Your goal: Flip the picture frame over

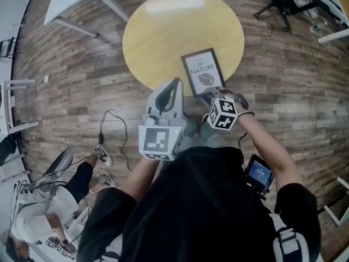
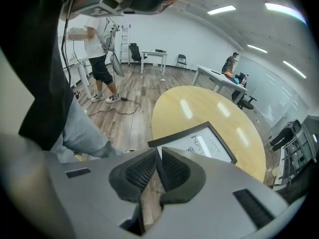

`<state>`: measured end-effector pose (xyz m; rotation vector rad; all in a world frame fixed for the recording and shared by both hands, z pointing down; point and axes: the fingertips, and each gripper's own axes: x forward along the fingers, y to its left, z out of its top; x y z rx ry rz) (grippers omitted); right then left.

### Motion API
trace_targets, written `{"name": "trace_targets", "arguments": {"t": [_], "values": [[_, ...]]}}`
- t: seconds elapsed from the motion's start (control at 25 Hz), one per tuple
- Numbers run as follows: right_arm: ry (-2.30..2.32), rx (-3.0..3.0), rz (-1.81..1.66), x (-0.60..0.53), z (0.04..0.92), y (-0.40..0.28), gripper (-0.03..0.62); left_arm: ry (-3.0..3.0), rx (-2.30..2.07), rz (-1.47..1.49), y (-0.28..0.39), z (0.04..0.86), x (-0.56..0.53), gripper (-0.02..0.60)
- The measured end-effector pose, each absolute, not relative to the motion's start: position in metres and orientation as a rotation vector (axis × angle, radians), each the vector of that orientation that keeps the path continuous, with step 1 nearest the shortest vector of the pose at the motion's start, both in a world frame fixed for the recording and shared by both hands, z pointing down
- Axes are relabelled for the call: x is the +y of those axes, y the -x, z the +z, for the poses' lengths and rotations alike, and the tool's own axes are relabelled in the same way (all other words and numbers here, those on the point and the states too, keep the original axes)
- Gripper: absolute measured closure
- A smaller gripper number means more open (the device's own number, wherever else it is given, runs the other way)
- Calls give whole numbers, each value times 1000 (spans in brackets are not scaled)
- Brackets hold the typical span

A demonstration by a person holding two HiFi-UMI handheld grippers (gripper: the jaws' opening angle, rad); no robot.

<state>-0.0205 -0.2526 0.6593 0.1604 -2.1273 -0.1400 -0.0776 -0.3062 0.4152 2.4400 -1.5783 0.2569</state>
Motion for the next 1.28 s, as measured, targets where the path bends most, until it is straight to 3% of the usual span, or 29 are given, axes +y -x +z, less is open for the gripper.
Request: {"name": "trace_targets", "arguments": {"t": [0.12, 0.24, 0.32, 1.12, 1.28], "values": [[-135, -2093, -168, -252, 674, 21, 565, -2414, -1568, 261, 81, 426, -309, 558], [-98, -2054, -200, -245, 687, 22, 424, -2391, -1561, 273, 87, 435, -312, 558], [-91, -2040, -237, -244, 693, 25, 404, -2379, -1563, 283, 93, 439, -315, 558], [-175, -1840, -709, -258, 721, 47, 402, -2337, -1602, 345, 128, 459, -314, 558], [-188, -1840, -719, -263, 716, 46, 451, -2331, -1592, 359, 126, 461, -315, 558]]}}
